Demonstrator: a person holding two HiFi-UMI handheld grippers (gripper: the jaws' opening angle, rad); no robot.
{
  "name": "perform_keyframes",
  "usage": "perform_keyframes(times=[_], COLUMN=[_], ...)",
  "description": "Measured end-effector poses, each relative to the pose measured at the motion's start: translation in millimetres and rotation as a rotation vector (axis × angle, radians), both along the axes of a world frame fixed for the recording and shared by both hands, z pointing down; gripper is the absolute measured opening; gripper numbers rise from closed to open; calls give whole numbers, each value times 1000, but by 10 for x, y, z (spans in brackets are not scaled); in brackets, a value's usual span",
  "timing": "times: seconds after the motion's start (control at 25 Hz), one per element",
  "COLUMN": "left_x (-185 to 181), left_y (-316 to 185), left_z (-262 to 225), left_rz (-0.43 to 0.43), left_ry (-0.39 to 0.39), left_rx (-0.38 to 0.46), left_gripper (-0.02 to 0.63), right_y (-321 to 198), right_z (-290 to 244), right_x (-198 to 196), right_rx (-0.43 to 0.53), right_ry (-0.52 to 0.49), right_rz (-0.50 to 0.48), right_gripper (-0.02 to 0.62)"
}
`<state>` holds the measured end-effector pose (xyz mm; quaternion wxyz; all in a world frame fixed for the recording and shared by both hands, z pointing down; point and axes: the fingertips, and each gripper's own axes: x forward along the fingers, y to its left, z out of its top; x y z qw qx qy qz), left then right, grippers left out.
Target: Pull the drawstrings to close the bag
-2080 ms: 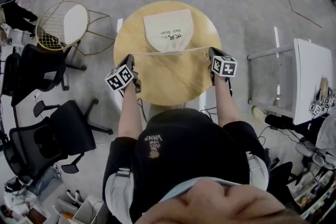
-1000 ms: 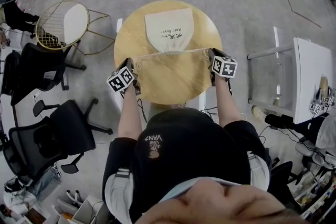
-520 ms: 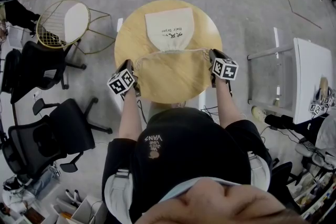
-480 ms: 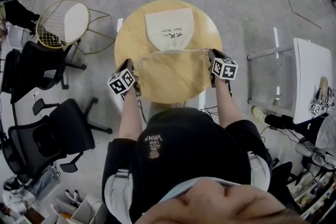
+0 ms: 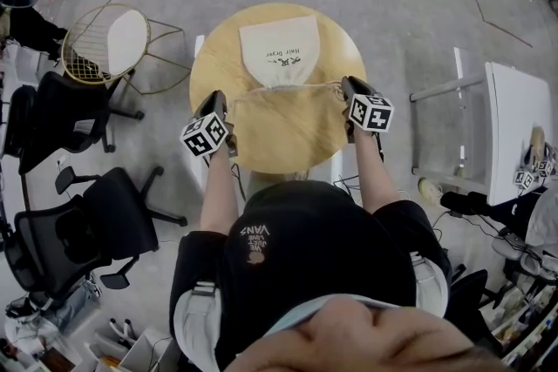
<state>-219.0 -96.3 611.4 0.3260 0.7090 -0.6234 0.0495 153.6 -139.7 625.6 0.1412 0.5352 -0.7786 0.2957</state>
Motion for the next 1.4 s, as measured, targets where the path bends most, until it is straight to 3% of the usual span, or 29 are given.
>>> perform_keyframes(times=[0.4, 0.8, 0.92, 1.4], left_x=[326, 450, 518, 821], left_y=[-82, -17, 19, 201], left_z=[-543, -828, -894, -982], left_rz=[96, 123, 136, 207], left_ry=[-45, -81, -93, -134], left_rx=[141, 228, 255, 284], left_gripper=[41, 40, 37, 29], right_y=[-60, 36, 89, 316], right_z=[-547, -878, -960, -974], right_x=[-169, -350, -419, -477], right_rx=[131, 214, 237, 244], right_ry=[-46, -90, -92, -75], right_rz=[-36, -95, -113, -162], right_gripper=[61, 52, 17, 2])
